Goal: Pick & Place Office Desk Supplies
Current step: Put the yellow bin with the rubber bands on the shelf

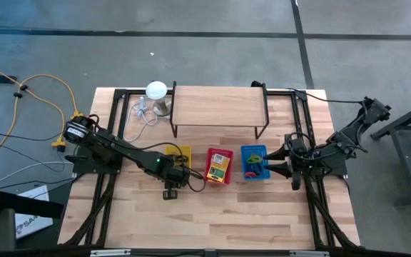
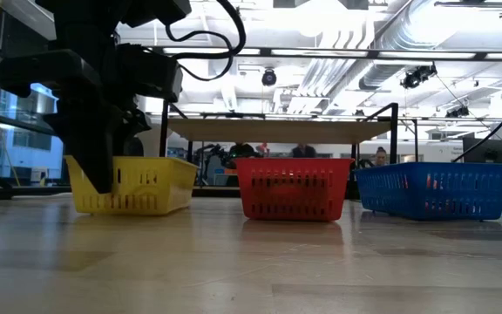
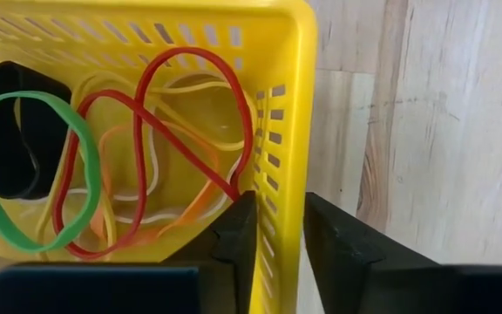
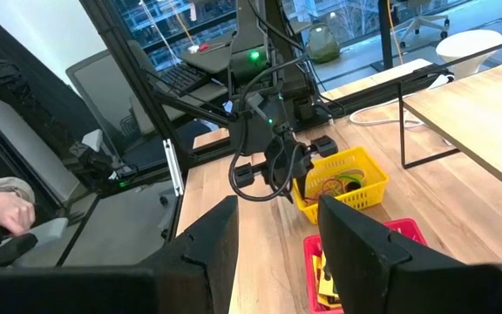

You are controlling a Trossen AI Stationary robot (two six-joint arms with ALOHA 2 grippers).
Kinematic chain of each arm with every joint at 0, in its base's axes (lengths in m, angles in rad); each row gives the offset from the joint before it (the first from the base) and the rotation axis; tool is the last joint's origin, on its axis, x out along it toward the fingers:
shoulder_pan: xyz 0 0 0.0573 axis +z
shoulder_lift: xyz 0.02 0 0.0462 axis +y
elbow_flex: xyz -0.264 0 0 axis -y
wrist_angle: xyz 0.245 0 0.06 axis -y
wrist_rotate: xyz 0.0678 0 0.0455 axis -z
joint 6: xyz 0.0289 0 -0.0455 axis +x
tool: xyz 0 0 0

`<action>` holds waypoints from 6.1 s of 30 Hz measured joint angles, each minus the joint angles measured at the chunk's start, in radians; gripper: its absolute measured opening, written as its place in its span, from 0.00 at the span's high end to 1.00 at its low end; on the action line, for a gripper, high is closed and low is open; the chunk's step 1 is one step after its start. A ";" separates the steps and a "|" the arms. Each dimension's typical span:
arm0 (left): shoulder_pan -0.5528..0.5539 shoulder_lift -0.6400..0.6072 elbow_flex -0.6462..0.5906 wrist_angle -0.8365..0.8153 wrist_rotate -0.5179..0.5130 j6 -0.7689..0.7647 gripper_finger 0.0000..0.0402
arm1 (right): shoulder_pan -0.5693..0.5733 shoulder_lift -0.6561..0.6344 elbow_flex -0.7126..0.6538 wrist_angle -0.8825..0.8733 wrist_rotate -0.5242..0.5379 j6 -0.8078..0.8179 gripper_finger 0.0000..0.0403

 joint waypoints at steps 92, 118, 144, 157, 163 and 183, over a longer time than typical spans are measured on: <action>-0.190 -0.026 0.268 -0.335 -0.192 -0.140 1.00 | 0.000 0.000 0.000 0.000 0.000 0.000 0.64; -0.140 -0.026 0.558 -0.637 -0.243 -0.076 1.00 | 0.000 0.000 0.000 0.000 0.000 0.000 0.64; 0.213 -0.026 0.558 -0.546 -0.232 0.284 1.00 | 0.000 0.000 0.000 0.000 0.000 0.000 0.64; 0.397 -0.026 0.596 -0.535 -0.117 0.492 1.00 | 0.000 0.000 0.000 0.000 0.000 0.000 0.64; 0.481 -0.025 0.599 -0.507 -0.069 0.583 1.00 | 0.000 0.000 0.000 0.000 0.000 0.000 0.64; 0.655 -0.025 0.600 -0.494 -0.011 0.699 1.00 | 0.000 0.000 0.000 0.000 0.000 0.000 0.64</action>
